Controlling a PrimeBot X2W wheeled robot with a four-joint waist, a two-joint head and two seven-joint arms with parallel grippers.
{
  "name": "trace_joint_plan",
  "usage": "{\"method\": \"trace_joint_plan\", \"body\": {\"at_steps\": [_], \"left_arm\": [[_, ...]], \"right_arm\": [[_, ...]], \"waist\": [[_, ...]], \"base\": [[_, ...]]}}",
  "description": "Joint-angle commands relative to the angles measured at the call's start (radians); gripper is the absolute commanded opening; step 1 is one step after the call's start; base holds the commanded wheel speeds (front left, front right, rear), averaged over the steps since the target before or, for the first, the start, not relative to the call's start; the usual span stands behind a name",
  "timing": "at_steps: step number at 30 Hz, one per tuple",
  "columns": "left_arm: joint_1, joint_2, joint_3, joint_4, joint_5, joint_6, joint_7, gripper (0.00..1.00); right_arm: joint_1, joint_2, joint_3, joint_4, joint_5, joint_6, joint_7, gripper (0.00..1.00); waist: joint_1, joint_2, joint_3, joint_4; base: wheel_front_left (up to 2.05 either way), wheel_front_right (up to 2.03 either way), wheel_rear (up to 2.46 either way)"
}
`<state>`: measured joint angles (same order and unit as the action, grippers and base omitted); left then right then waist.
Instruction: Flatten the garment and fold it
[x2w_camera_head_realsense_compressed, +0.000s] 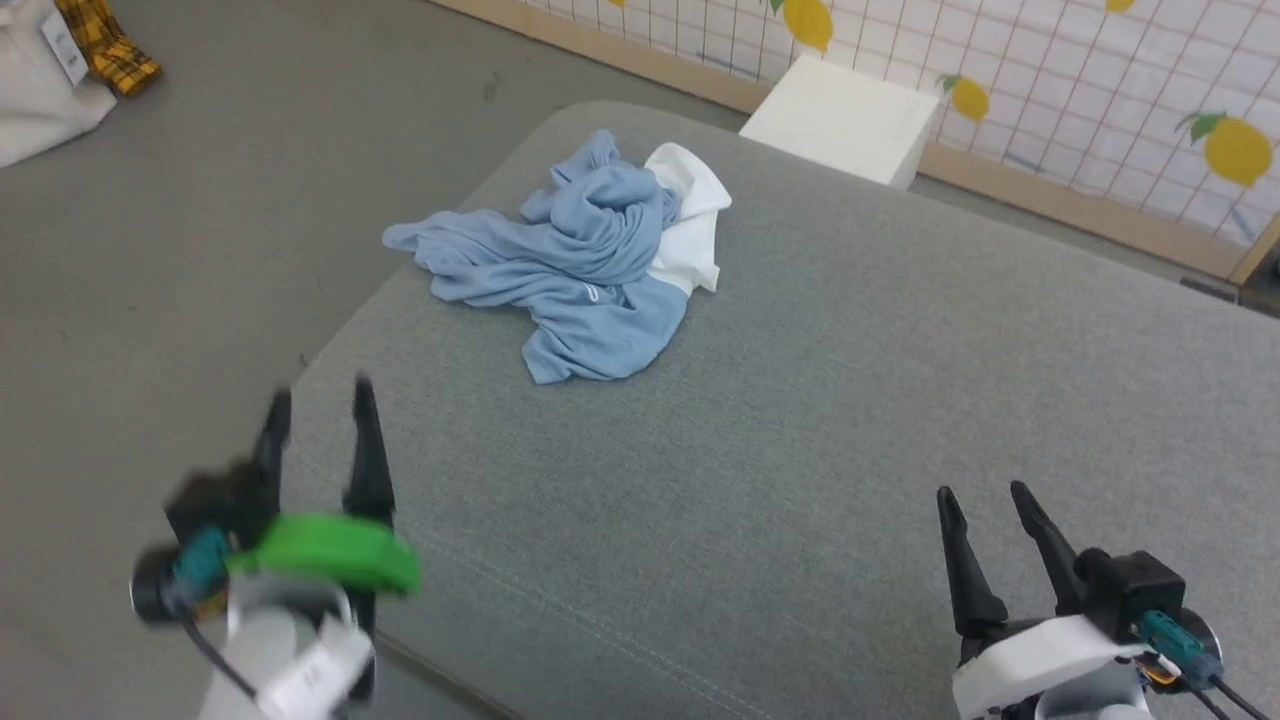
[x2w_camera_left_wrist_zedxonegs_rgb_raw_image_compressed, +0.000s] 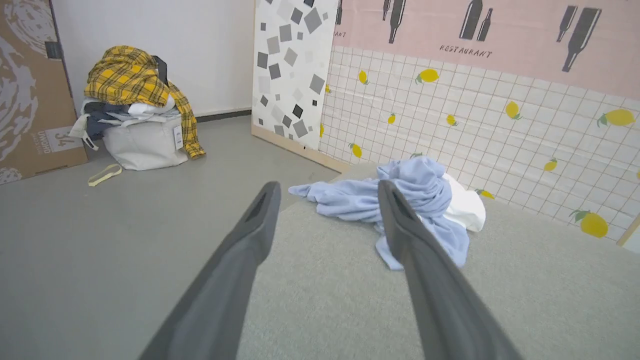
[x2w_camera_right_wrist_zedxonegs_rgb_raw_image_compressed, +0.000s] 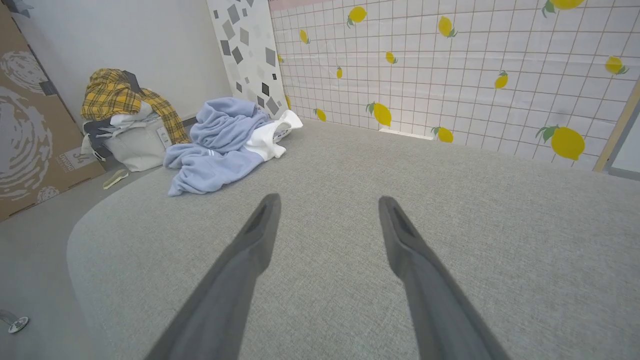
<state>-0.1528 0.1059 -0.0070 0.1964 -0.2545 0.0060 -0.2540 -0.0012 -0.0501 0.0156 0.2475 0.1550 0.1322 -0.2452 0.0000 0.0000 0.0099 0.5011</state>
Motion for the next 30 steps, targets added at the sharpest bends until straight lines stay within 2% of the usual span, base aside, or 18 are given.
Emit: {"method": "trace_joint_plan", "body": {"at_steps": [1,9,13,17,19,24,30], "left_arm": [[-0.056,0.008,0.006,0.018,-0.024,-0.012,-0.005,1.0],[-0.379,0.039,0.032,0.224,-0.117,-0.081,0.03,1.0],[-0.538,0.054,0.039,0.351,-0.178,-0.107,0.083,1.0],[-0.672,0.072,0.059,0.482,-0.247,-0.117,0.183,1.0],[-0.73,0.086,0.066,0.549,-0.268,-0.112,0.253,1.0],[-0.846,0.115,0.074,0.688,-0.299,-0.066,0.431,1.0],[-0.91,0.141,0.023,0.799,-0.258,0.015,0.607,1.0]], "right_arm": [[-0.019,0.0,-0.001,-0.012,-0.015,-0.002,0.007,1.0],[-0.065,0.0,-0.019,-0.108,-0.09,-0.002,0.076,1.0],[-0.077,0.0,-0.046,-0.17,-0.131,-0.002,0.113,1.0],[-0.074,0.0,-0.074,-0.231,-0.163,-0.002,0.142,1.0],[-0.064,0.0,-0.092,-0.262,-0.176,-0.002,0.155,1.0],[-0.038,0.0,-0.128,-0.334,-0.192,-0.002,0.181,1.0],[-0.018,0.0,-0.151,-0.4,-0.19,-0.002,0.196,1.0]], "waist": [[0.0,0.0,0.035,-0.022],[0.0,0.0,0.193,-0.115],[0.0,0.0,0.277,-0.174],[0.0,0.0,0.343,-0.237],[0.0,0.0,0.368,-0.261],[0.0,0.0,0.423,-0.313],[0.0,0.0,0.472,-0.332]], "base": [[0.0,0.0,0.0],[0.0,0.0,0.0],[0.0,0.0,0.0],[0.0,0.0,0.0],[0.0,0.0,0.0],[0.0,0.0,0.0],[0.0,0.0,0.0]]}}
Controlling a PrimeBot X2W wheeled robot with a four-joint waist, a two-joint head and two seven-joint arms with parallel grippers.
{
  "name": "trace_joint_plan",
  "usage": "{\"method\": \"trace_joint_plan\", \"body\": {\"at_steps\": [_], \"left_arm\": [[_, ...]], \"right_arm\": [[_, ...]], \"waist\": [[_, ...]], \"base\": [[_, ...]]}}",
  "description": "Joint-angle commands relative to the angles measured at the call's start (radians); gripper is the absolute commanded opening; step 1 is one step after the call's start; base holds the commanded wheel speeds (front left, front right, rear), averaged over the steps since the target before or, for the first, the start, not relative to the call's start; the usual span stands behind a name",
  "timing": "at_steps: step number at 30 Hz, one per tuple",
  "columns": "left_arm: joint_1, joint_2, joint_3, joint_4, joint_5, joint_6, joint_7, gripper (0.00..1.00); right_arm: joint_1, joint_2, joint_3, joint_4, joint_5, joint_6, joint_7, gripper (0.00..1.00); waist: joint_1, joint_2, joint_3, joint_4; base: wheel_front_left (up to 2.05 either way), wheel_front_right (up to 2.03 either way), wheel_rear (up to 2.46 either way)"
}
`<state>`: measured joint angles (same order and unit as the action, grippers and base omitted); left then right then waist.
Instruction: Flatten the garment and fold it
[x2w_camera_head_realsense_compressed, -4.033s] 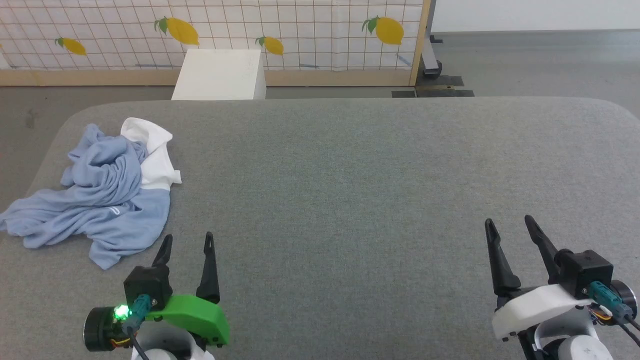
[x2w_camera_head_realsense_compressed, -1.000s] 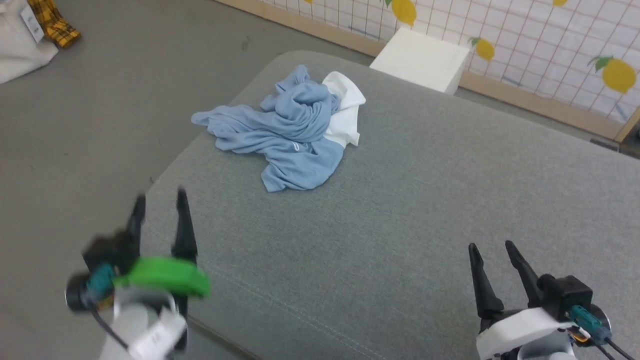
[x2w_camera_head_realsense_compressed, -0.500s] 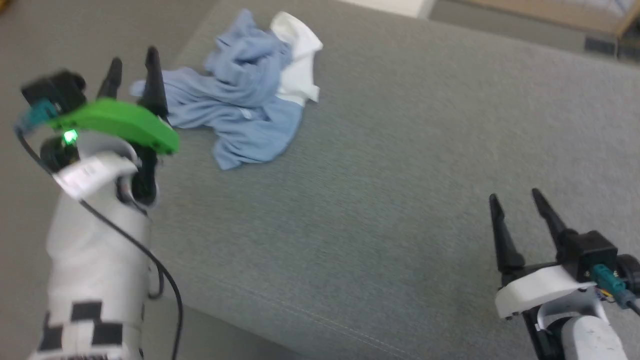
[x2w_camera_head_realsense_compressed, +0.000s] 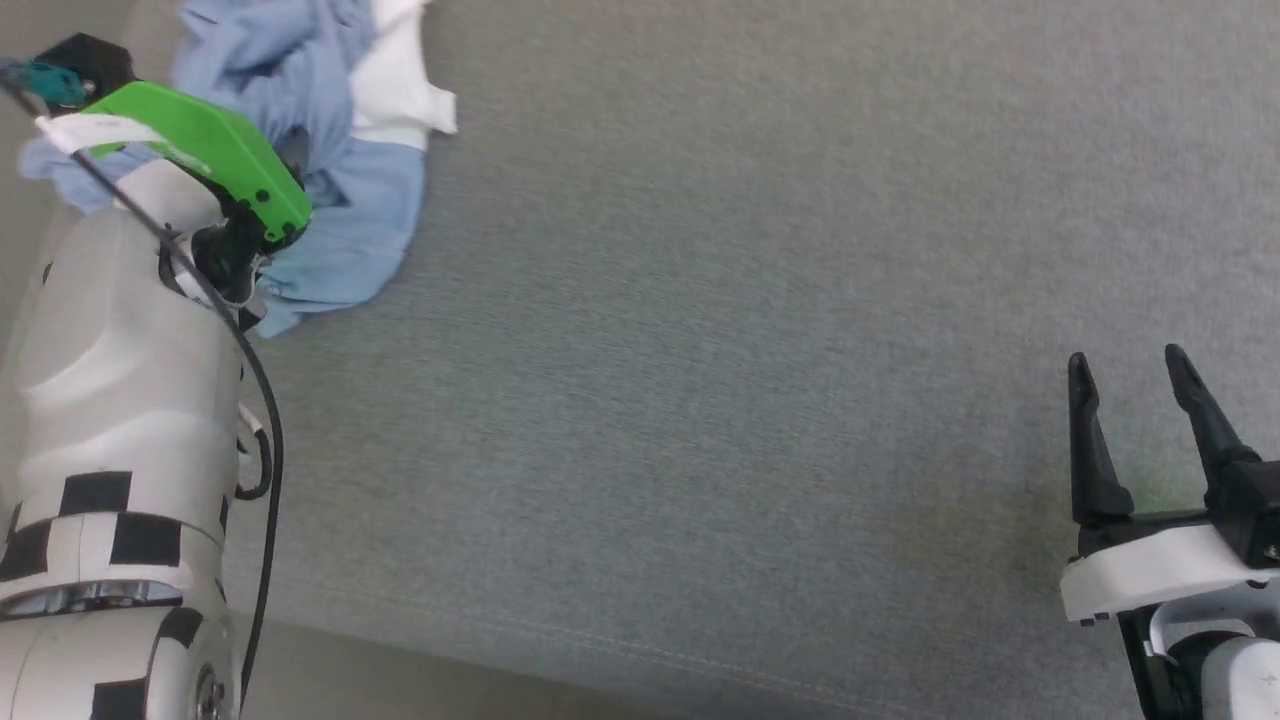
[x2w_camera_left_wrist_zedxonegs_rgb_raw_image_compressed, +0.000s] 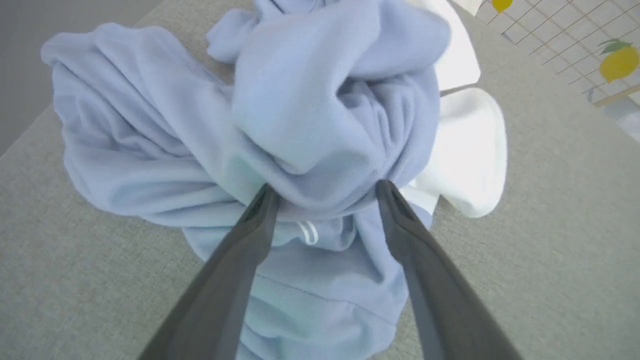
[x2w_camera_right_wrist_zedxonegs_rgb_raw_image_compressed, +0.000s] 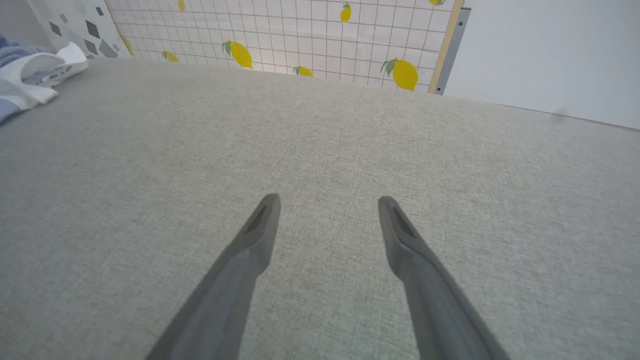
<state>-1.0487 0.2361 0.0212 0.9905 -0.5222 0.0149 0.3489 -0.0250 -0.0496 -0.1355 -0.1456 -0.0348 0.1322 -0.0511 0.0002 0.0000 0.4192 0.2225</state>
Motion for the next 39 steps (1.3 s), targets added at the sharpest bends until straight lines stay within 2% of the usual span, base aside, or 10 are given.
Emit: {"method": "trace_joint_plan", "body": {"at_steps": [1,4,10,11,12,20,29,35,39], "left_arm": [[-0.014,0.011,-0.011,0.018,0.014,0.015,0.021,1.0],[-0.009,0.013,-0.043,0.065,0.038,0.04,0.084,1.0],[-0.009,-0.029,-0.044,0.115,0.012,0.049,0.165,1.0],[-0.01,-0.035,-0.038,0.113,0.004,0.048,0.157,0.47],[-0.011,-0.038,-0.035,0.108,0.0,0.046,0.145,0.02],[-0.038,-0.025,0.002,0.039,-0.024,0.012,-0.081,0.0],[-0.156,0.089,-0.019,-0.091,0.038,-0.04,-0.309,0.0],[-0.251,0.131,-0.052,-0.159,0.071,-0.06,-0.321,0.0],[-0.284,0.12,-0.08,-0.194,0.074,-0.079,-0.296,0.0]], "right_arm": [[0.007,-0.001,-0.001,-0.013,0.001,-0.002,0.003,1.0],[0.007,-0.001,-0.002,-0.029,0.005,-0.002,0.005,1.0],[0.01,-0.001,-0.003,-0.038,0.004,-0.002,0.011,1.0],[0.009,-0.001,-0.001,-0.038,0.003,-0.002,0.012,1.0],[0.008,-0.001,0.0,-0.038,0.003,-0.002,0.013,1.0],[-0.006,-0.001,0.024,0.005,0.02,-0.002,-0.001,1.0],[-0.025,-0.001,0.073,0.135,0.088,-0.002,-0.066,1.0],[-0.033,-0.001,0.096,0.22,0.127,-0.002,-0.113,1.0],[-0.039,-0.001,0.101,0.264,0.145,-0.002,-0.137,1.0]], "waist": [[-0.0002,0.0,0.067,-0.054],[-0.0002,0.0,0.082,-0.049],[-0.0002,0.0,0.086,-0.023],[-0.0002,0.0,0.084,-0.018],[-0.0002,0.0,0.082,-0.016],[-0.0002,0.0,0.019,-0.001],[-0.0002,0.0,-0.11,-0.017],[-0.0002,0.0,-0.184,-0.039],[-0.0002,0.0,-0.226,-0.059]], "base": [[0.0,0.0,0.0],[0.0,0.0,0.0],[0.0,0.0,0.0],[0.0,0.0,0.0],[0.0,0.0,0.0],[0.0,0.0,0.0],[0.0,0.0,0.0],[0.0,0.0,0.0],[0.0,0.0,0.0]]}}
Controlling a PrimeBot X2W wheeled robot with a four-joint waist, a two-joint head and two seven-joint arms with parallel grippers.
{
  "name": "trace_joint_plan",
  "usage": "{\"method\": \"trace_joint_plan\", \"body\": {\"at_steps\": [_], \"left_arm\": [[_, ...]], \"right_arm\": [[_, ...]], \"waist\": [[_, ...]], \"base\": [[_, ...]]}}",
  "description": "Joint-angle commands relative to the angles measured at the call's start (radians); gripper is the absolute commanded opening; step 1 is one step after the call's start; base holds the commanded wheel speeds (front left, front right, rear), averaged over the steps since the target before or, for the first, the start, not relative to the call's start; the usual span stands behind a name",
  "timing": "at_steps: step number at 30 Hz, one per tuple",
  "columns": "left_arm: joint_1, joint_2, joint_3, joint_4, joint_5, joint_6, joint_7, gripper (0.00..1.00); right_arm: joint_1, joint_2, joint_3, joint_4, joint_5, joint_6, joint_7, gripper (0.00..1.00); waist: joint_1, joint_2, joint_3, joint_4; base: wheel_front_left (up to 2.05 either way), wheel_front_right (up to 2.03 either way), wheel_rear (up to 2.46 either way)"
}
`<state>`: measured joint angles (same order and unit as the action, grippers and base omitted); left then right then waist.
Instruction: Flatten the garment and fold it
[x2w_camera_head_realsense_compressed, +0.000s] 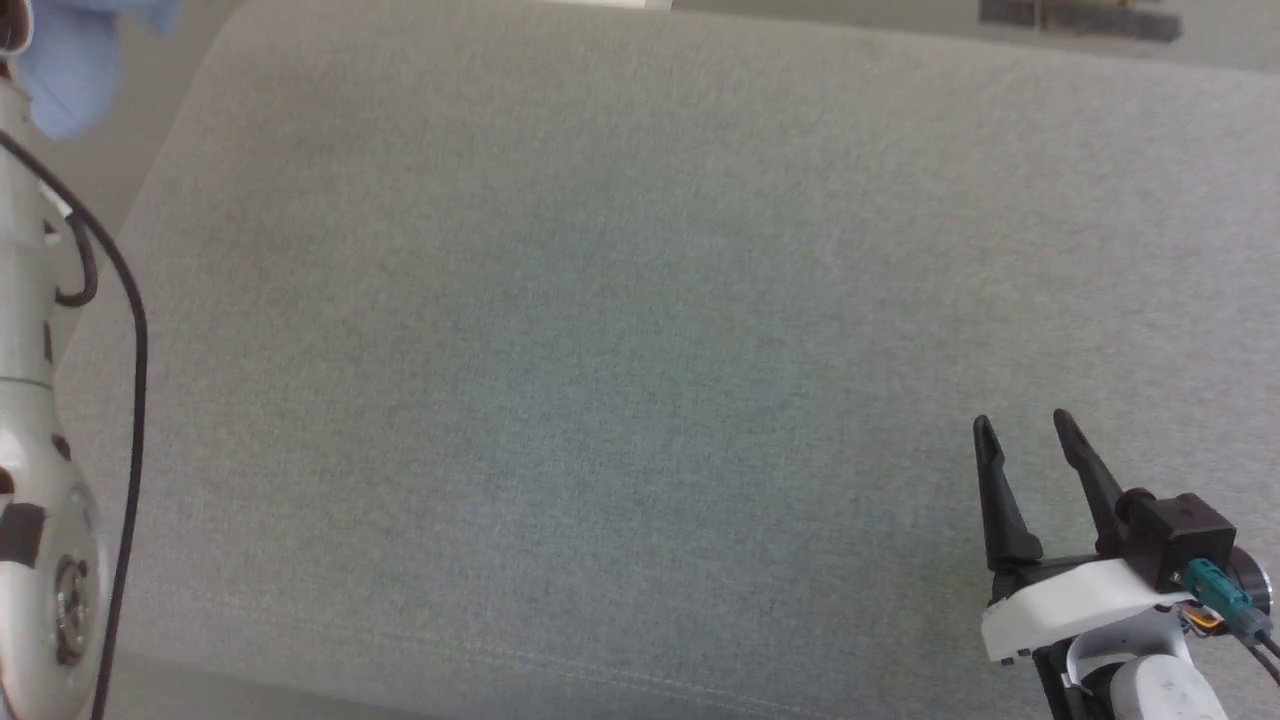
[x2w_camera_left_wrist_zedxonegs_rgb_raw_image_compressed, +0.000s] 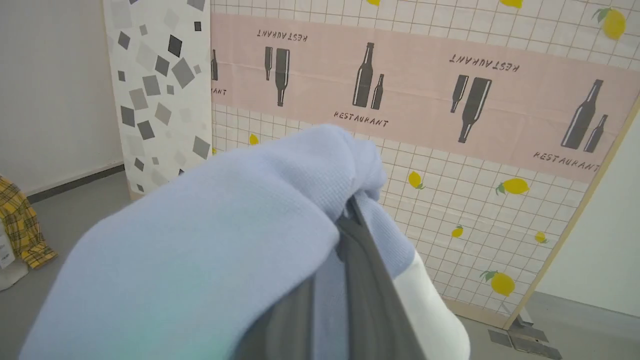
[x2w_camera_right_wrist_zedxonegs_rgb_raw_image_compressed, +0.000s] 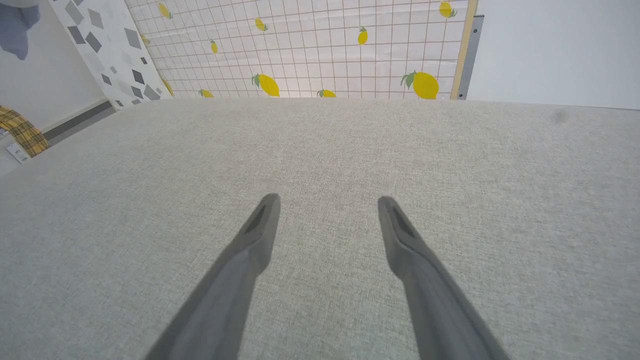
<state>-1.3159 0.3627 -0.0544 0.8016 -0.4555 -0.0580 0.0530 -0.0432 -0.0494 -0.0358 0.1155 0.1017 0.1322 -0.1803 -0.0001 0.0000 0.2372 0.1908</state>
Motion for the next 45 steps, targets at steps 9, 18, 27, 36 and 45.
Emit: {"method": "trace_joint_plan", "body": {"at_steps": [9,18,27,36,45], "left_arm": [[-0.022,-0.122,-0.044,-0.093,-0.079,-0.053,0.055,0.0],[0.064,-0.244,-0.094,-0.155,-0.155,-0.059,0.143,0.0],[0.321,-0.288,-0.255,-0.081,-0.104,-0.042,0.252,0.0],[0.578,-0.308,-0.361,0.108,-0.127,-0.033,0.357,0.0],[0.582,-0.312,-0.379,0.075,-0.218,-0.036,0.353,1.0]], "right_arm": [[-0.026,-0.001,0.013,0.088,0.046,-0.002,-0.046,1.0],[-0.005,-0.001,-0.014,0.119,0.05,-0.002,-0.065,1.0],[0.0,-0.001,-0.012,0.129,0.052,-0.002,-0.072,1.0],[-0.014,-0.001,-0.013,0.135,0.06,-0.002,-0.076,1.0],[-0.004,-0.001,-0.023,0.147,0.052,-0.002,-0.078,1.0]], "waist": [[0.0001,0.0,-0.127,-0.135],[0.0001,0.0,-0.138,-0.252],[0.0001,0.0,-0.128,-0.3],[0.0001,0.0,-0.097,-0.302],[0.0001,0.0,-0.122,-0.261]], "base": [[0.0,0.0,0.0],[0.0,0.0,0.0],[0.0,0.0,0.0],[0.0,0.0,0.0],[0.0,0.0,0.0]]}}
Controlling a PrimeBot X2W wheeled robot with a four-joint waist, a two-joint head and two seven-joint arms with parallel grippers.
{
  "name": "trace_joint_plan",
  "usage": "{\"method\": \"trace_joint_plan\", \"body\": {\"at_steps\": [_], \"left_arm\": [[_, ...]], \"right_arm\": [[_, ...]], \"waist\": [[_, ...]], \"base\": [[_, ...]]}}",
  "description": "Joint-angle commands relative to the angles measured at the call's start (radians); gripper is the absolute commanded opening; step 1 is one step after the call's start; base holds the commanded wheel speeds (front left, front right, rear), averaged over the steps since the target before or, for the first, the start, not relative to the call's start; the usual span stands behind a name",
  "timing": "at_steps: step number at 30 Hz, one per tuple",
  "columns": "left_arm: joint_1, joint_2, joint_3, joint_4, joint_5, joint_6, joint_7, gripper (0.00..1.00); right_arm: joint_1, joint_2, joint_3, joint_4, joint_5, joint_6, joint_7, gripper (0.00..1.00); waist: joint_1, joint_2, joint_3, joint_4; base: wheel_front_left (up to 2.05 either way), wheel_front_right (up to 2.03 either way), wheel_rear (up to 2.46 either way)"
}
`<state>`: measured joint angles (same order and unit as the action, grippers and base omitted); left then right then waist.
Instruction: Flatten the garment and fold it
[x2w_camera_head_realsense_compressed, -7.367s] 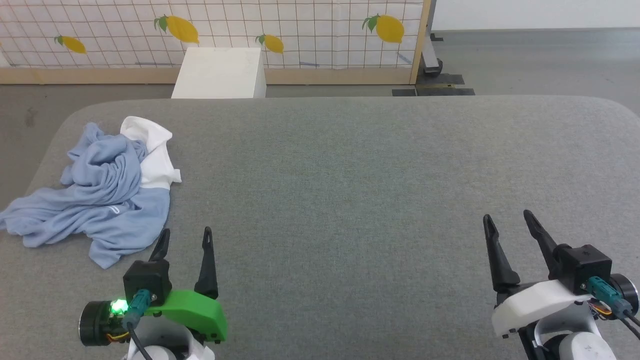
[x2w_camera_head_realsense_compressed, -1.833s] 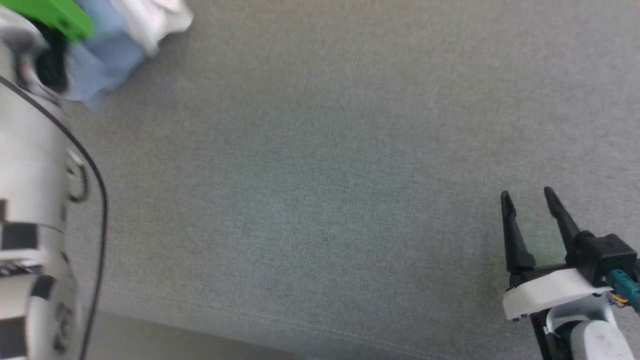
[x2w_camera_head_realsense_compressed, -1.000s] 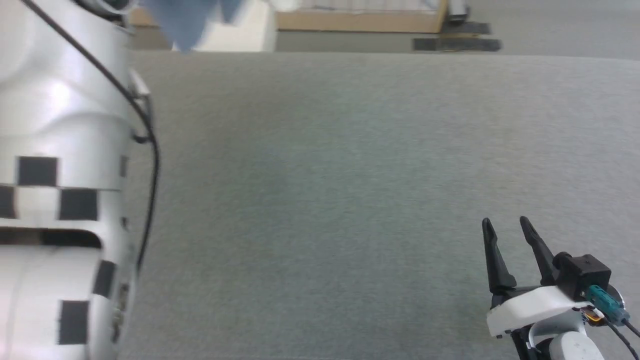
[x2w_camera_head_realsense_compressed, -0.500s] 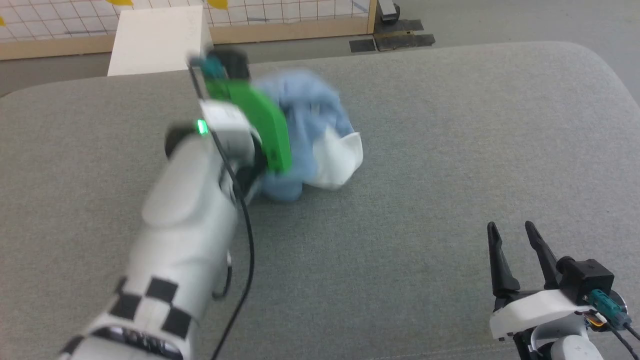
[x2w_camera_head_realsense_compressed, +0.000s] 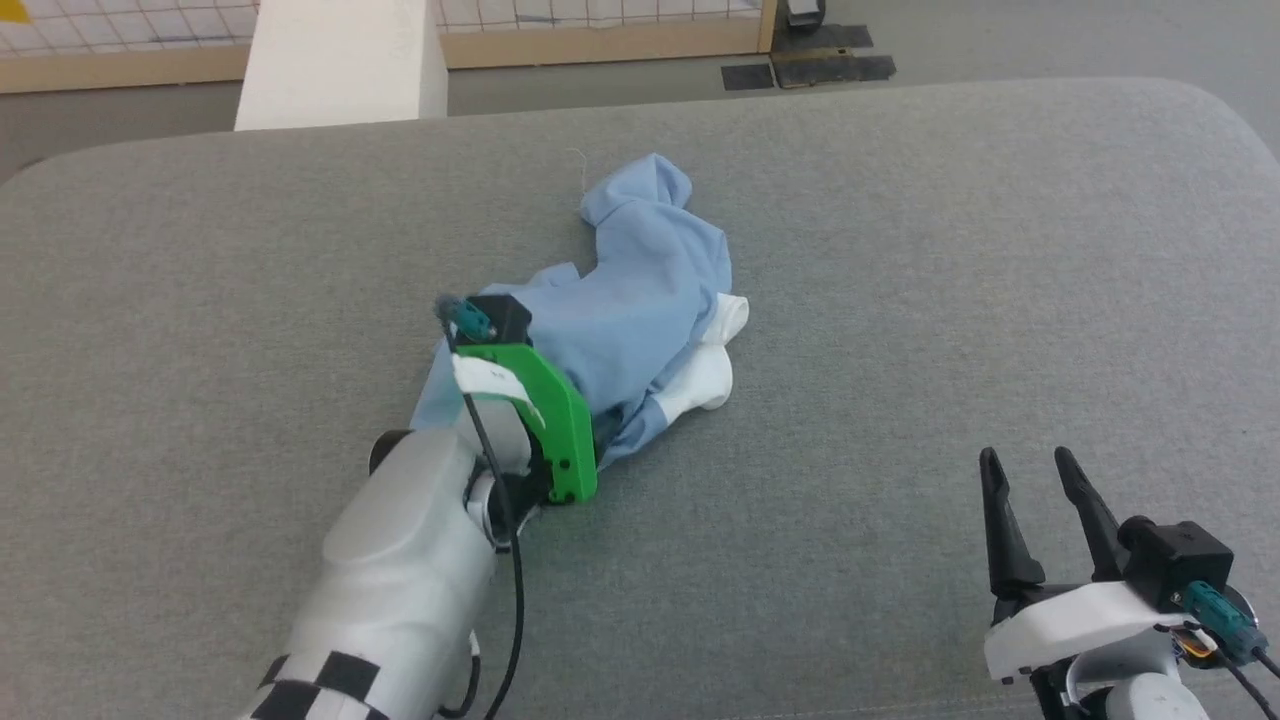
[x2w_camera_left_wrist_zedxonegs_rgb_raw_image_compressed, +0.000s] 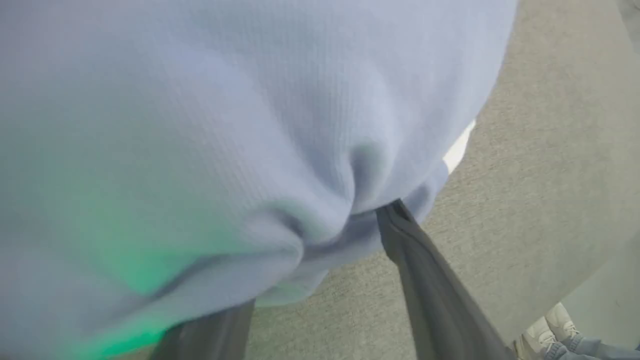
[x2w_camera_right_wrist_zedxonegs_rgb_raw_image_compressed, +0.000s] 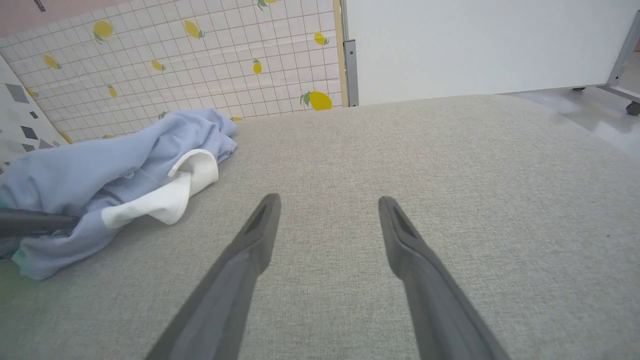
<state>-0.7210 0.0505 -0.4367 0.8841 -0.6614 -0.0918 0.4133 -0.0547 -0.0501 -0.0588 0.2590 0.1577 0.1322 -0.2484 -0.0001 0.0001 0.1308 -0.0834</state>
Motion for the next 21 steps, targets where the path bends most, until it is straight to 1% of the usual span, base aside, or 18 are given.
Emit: {"method": "trace_joint_plan", "body": {"at_steps": [1,5,7,10,14,17,19,21], "left_arm": [[-0.018,0.0,0.013,-0.023,-0.031,-0.004,-0.014,1.0],[-0.042,0.0,0.087,-0.119,-0.154,-0.009,-0.055,1.0],[-0.052,0.002,0.127,-0.167,-0.187,-0.005,-0.086,1.0],[-0.056,0.037,0.176,-0.24,-0.188,0.009,-0.166,1.0],[-0.018,0.116,0.228,-0.33,-0.138,0.042,-0.309,1.0],[0.048,0.182,0.25,-0.392,-0.07,0.081,-0.422,1.0],[0.102,0.23,0.247,-0.434,-0.007,0.109,-0.491,1.0],[0.164,0.263,0.245,-0.47,0.038,0.128,-0.546,1.0]], "right_arm": [[0.009,0.0,0.001,0.006,-0.004,-0.002,-0.01,1.0],[0.016,0.0,0.004,0.013,0.001,-0.002,-0.01,1.0],[0.017,0.0,0.0,0.014,0.002,-0.002,-0.011,1.0],[0.016,0.0,-0.003,0.015,0.003,-0.002,-0.011,1.0],[0.011,0.0,-0.012,0.014,0.003,-0.002,-0.011,1.0],[0.007,0.0,-0.021,0.016,0.004,-0.002,-0.011,1.0],[0.008,0.0,-0.028,0.017,0.003,-0.002,-0.011,1.0],[0.011,0.0,-0.035,0.018,0.003,-0.002,-0.011,1.0]], "waist": [[0.0001,-0.0001,-0.021,0.018],[0.0001,-0.0001,-0.055,0.048],[0.0001,-0.0001,-0.07,0.062],[0.0001,-0.0001,-0.087,0.081],[0.0001,-0.0001,-0.106,0.099],[0.0001,-0.0001,-0.12,0.108],[0.0001,-0.0001,-0.129,0.112],[0.0001,-0.0001,-0.14,0.116]], "base": [[0.0,0.0,0.0],[0.0,0.0,0.0],[0.0,0.0,0.0],[0.0,0.0,0.0],[0.0,0.0,0.0],[0.0,0.0,0.0],[0.0,0.0,0.0],[0.0,0.0,0.0]]}}
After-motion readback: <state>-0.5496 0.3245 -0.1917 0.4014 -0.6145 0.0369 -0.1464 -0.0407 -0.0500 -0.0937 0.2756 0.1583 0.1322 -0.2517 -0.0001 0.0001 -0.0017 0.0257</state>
